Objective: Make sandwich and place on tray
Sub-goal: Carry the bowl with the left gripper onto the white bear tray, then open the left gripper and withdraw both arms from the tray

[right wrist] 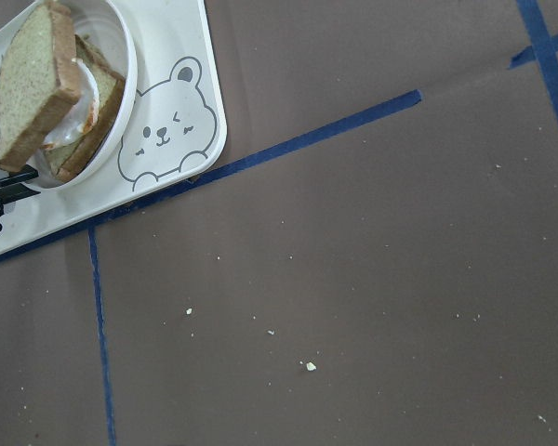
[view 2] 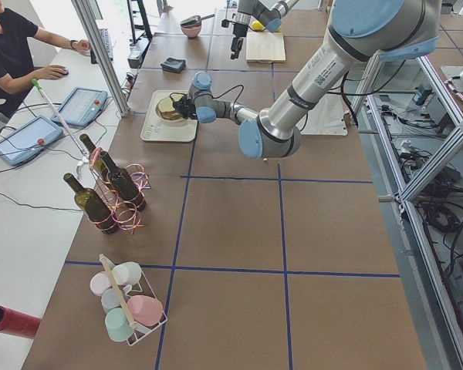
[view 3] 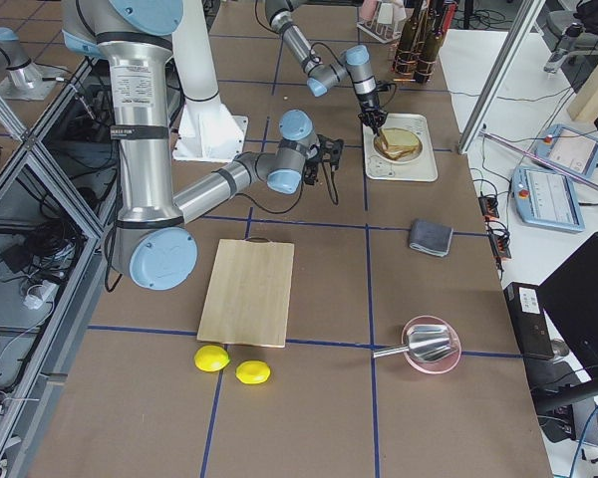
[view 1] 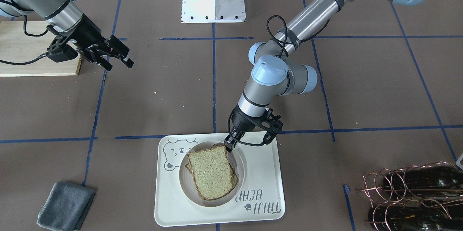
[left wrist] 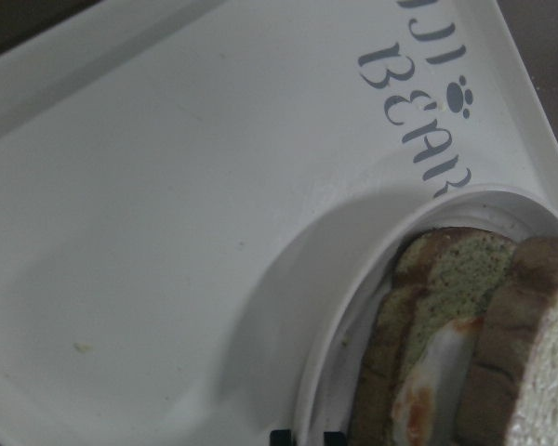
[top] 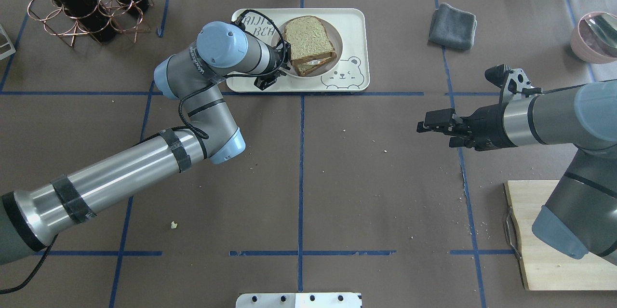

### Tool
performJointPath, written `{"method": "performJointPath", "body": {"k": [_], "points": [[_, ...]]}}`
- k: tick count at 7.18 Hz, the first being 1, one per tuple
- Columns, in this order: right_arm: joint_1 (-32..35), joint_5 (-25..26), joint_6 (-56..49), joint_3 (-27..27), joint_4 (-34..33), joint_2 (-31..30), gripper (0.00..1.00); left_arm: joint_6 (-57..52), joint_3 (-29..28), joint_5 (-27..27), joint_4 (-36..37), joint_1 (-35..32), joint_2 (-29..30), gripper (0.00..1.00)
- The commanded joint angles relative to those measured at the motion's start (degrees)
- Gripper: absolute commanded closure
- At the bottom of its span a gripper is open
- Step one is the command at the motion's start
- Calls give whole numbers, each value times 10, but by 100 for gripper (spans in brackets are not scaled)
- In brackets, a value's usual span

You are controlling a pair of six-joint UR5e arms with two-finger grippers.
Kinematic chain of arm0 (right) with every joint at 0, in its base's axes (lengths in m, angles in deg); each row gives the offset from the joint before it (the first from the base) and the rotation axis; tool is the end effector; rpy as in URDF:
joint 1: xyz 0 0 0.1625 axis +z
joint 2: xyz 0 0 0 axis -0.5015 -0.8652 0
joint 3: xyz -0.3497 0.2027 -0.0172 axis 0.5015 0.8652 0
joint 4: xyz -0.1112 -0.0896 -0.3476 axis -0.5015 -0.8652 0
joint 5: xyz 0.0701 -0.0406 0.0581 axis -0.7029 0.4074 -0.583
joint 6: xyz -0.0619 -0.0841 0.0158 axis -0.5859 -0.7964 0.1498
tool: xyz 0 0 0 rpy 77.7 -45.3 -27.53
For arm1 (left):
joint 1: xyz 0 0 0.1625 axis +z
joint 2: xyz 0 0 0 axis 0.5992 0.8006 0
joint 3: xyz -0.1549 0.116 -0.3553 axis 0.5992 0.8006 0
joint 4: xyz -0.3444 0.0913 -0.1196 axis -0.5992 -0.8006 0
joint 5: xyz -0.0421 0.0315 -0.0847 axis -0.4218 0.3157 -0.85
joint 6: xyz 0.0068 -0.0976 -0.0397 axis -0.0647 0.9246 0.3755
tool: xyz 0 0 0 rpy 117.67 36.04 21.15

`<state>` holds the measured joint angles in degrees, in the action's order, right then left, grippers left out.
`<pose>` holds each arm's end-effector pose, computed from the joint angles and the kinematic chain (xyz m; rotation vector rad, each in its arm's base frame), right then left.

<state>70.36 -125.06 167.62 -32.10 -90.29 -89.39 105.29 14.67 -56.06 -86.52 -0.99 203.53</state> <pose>-0.2993 -0.3709 0.3652 0.0780 -1.2277 0.3204 0.5535 -0.5713 0.2504 -0.1158 1.2162 -0.9426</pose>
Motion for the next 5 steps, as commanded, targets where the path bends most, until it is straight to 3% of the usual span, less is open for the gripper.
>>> {"method": "performJointPath", "body": {"k": [1,2,4,5], "points": [[0,0,0,0,0,-1,0,-22,6,-1,2,-1,-2,62],[0,-1,0,0,0,0,0,-33,28,-1,5,-3,-13,63],[1,-3,0,0,0,2,0,-37,156,-9,22,-5,-101,65],[6,-4,0,-3,-3,2,0,-38,202,-40,49,-14,-121,65]]}}
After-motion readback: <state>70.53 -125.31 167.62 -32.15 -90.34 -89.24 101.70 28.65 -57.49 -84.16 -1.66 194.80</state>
